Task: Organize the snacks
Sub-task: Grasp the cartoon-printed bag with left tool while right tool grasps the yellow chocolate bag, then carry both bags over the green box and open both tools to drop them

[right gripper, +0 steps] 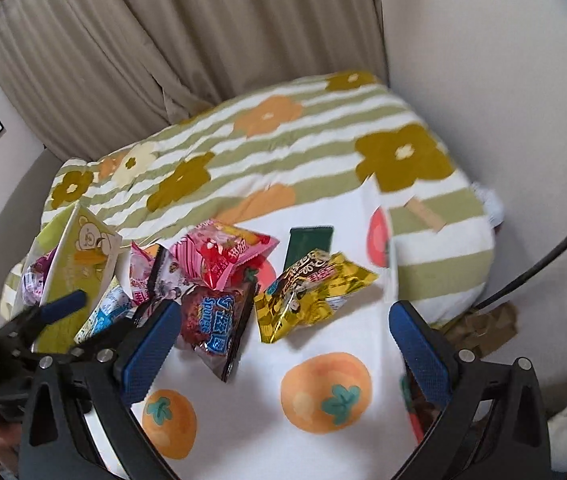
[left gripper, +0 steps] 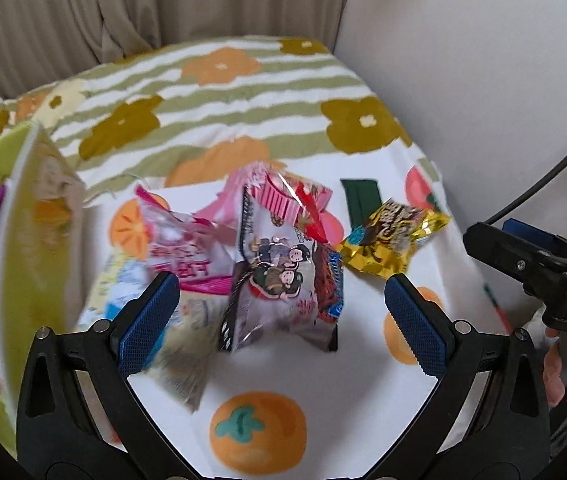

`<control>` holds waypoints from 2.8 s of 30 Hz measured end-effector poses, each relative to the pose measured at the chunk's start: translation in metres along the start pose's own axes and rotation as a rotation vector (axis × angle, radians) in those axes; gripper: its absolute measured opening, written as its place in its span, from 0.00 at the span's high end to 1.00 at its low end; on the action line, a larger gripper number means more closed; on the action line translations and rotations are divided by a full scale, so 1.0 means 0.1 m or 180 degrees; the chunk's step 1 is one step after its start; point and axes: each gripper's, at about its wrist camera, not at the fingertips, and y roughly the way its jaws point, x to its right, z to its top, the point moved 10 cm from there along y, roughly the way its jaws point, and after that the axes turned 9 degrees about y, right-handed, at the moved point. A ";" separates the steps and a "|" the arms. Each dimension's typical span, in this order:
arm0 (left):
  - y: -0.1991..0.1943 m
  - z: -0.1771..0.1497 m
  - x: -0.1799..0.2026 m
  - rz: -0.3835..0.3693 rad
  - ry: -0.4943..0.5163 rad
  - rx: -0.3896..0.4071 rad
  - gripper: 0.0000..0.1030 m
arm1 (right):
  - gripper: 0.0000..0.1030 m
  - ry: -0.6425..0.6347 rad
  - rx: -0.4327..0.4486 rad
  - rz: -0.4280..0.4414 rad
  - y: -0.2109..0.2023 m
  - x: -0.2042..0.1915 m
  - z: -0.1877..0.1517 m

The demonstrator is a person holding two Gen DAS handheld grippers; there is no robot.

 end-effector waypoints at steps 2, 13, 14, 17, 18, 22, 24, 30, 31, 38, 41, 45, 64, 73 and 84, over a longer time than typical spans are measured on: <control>0.20 -0.04 0.00 0.0015 -0.0002 -0.0097 0.01 | 0.00 0.0015 -0.0105 0.0013 0.21 0.03 -0.01; 0.72 -0.10 0.02 0.0004 -0.0050 -0.0293 0.01 | 0.00 -0.0040 -0.0408 -0.0113 0.93 0.08 -0.04; 0.74 -0.11 0.02 0.0004 -0.0047 -0.0301 0.01 | 0.00 -0.0047 -0.0410 -0.0122 0.96 0.08 -0.04; 0.79 -0.12 0.03 -0.0005 -0.0040 -0.0338 0.08 | 0.00 -0.0038 -0.0481 -0.0150 1.09 0.10 -0.06; 0.81 -0.13 0.04 -0.0022 -0.0046 -0.0350 0.10 | 0.00 -0.0028 -0.0497 -0.0155 1.12 0.12 -0.06; 0.83 -0.13 0.06 -0.0097 -0.0084 -0.0342 0.20 | 0.00 0.0034 -0.0516 -0.0145 1.19 0.17 -0.03; 0.84 -0.12 0.06 -0.0100 -0.0078 -0.0331 0.22 | 0.00 0.0074 -0.0493 -0.0146 1.21 0.18 0.00; 0.80 -0.12 0.07 -0.0136 -0.0084 -0.0304 0.39 | 0.13 0.0100 -0.0460 -0.0226 1.27 0.22 0.06; 0.79 -0.12 0.08 -0.0129 -0.0082 -0.0299 0.40 | 0.16 0.0099 -0.0453 -0.0249 1.28 0.24 0.06; 0.70 -0.16 0.12 -0.0088 0.0028 -0.0288 0.41 | 0.34 0.0083 -0.0375 -0.0347 1.26 0.32 0.07; 0.65 -0.17 0.13 -0.0085 0.0048 -0.0274 0.41 | 0.41 0.0072 -0.0325 -0.0350 1.23 0.34 0.07; 0.55 -0.19 0.15 -0.0091 0.0064 -0.0241 0.41 | 0.45 0.0089 -0.0286 -0.0338 1.15 0.36 0.07; -0.74 0.04 -0.26 0.0230 -0.0222 0.0277 0.42 | 0.47 -0.0563 0.0155 0.0041 0.04 -0.41 0.26; -1.56 0.01 -1.01 0.0573 -0.0382 0.0526 0.41 | 0.47 -0.0936 0.0326 0.0520 -0.45 -1.38 0.25; -2.08 -0.50 -2.30 0.0846 -0.0680 0.0464 0.41 | 0.47 -0.1270 0.0198 0.0949 -0.41 -2.78 -0.26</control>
